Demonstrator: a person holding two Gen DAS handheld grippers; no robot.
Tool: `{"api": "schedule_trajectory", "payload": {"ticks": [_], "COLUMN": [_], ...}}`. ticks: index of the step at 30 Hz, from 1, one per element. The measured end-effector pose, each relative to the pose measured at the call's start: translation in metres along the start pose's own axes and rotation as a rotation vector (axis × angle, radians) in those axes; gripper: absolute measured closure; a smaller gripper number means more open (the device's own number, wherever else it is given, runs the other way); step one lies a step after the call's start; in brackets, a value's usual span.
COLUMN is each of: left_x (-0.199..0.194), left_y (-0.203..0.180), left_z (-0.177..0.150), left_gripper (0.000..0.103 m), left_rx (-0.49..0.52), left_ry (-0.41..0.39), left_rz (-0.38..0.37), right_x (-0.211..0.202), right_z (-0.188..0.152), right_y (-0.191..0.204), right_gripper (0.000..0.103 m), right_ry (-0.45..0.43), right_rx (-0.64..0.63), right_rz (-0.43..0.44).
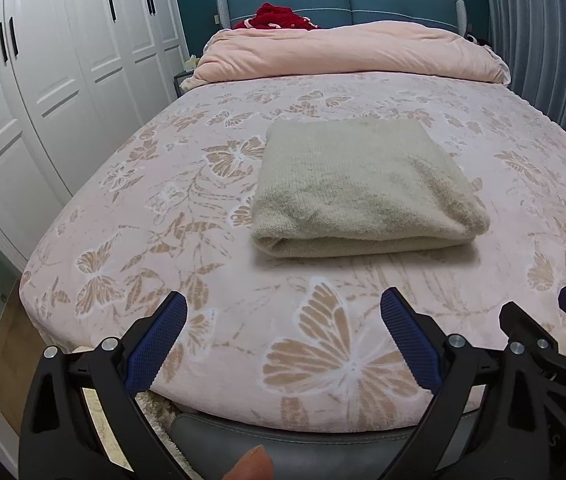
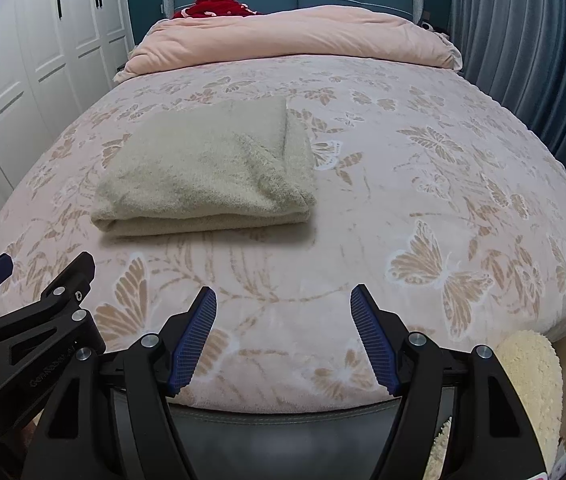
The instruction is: Fold small clothes
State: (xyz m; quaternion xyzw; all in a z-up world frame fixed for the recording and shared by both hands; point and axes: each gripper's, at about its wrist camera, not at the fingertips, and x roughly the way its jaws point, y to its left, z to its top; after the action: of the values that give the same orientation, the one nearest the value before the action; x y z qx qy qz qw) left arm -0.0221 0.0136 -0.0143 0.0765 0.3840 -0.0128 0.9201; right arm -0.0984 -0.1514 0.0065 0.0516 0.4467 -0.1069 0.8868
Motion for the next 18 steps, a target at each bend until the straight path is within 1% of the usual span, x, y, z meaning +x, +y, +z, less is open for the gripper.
{"api": "schedule_trajectory", "payload": {"ticks": [13, 18], "left_x": [-0.0014, 0.0029], "left_y": [0.0006, 0.0009], "left_z": [0.0013, 0.0018], "left_gripper": [0.011, 0.010], "left_rx": [0.004, 0.001], "left_ry": [0.005, 0.026], "left_rz": [-0.005, -0.010], "right_x": [0.0007, 0.0017], "right_z": [-0.0005, -0.0020], "right_y": [-0.0011, -0.0015], "right_gripper": [0.035, 0.035], "right_ry": [0.003, 0.009], "right_rx": [0.003, 0.006], "right_rz": [0.001, -0.001]}}
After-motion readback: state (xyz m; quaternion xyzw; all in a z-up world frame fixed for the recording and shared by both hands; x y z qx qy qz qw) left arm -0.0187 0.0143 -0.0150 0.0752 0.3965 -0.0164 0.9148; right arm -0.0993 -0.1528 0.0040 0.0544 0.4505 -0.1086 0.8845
